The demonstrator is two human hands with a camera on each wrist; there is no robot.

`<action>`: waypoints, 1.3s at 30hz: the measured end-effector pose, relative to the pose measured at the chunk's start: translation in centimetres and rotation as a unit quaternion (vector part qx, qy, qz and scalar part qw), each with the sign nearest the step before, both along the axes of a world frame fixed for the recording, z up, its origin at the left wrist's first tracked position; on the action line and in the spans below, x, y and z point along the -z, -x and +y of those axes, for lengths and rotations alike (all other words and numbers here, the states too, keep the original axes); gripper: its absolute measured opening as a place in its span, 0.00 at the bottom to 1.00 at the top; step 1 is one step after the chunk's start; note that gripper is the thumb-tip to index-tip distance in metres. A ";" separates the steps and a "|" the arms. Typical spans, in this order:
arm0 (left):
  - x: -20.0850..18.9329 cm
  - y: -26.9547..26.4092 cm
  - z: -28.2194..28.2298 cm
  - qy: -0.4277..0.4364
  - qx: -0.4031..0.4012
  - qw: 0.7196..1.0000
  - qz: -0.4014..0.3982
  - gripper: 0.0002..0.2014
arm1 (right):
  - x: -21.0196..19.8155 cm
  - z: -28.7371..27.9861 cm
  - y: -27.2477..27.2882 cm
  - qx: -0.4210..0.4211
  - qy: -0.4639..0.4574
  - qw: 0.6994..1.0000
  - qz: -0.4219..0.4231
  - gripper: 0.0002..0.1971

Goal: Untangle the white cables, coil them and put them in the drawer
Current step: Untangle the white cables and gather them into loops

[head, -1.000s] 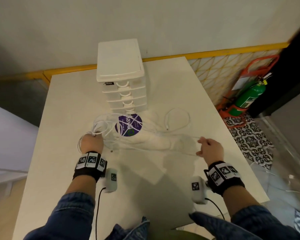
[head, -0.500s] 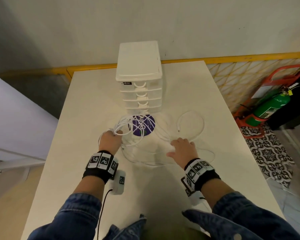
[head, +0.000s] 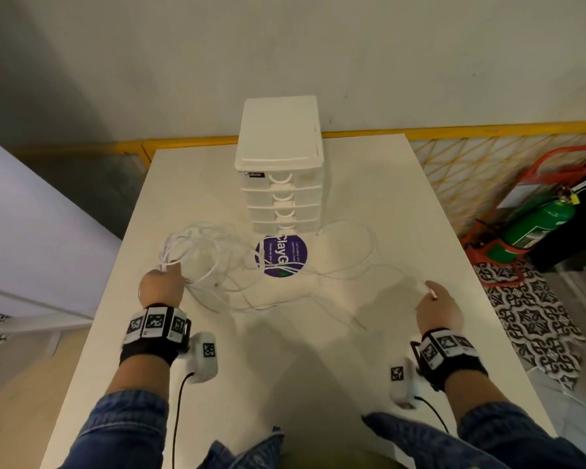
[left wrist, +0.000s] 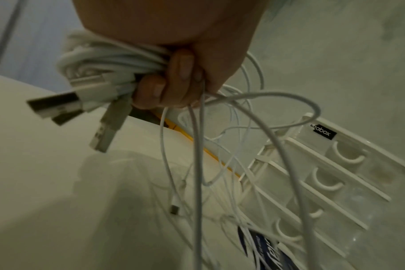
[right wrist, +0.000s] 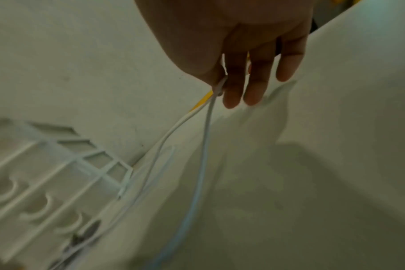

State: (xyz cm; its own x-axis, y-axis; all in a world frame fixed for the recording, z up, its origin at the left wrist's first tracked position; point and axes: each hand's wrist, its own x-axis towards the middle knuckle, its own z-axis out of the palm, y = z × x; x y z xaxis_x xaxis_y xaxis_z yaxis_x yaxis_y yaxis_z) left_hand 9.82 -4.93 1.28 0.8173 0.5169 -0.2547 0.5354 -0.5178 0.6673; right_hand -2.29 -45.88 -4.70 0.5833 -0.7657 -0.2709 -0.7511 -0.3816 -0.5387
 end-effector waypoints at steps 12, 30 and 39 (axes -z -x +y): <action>-0.5 0.9 -3.0 0.154 0.086 0.984 0.002 0.17 | -3.0 9.6 -5.5 -0.443 0.101 0.875 -0.168 0.18; 1.0 2.5 -0.3 0.135 -0.025 0.990 0.020 0.20 | -6.1 6.9 -8.3 -0.162 0.002 0.933 -0.321 0.14; 0.9 2.6 -0.9 0.139 -0.009 0.989 0.042 0.19 | -7.0 2.6 -6.2 -0.041 0.028 0.929 -0.366 0.15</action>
State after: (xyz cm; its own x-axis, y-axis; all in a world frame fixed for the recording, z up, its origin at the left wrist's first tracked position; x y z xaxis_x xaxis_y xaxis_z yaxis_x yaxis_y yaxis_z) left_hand 7.26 -5.80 0.37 0.7782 0.4319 -0.4559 0.6029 -0.3109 0.7347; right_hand 3.96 -43.23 2.33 0.6525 -0.7114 0.2611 -0.1576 -0.4644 -0.8715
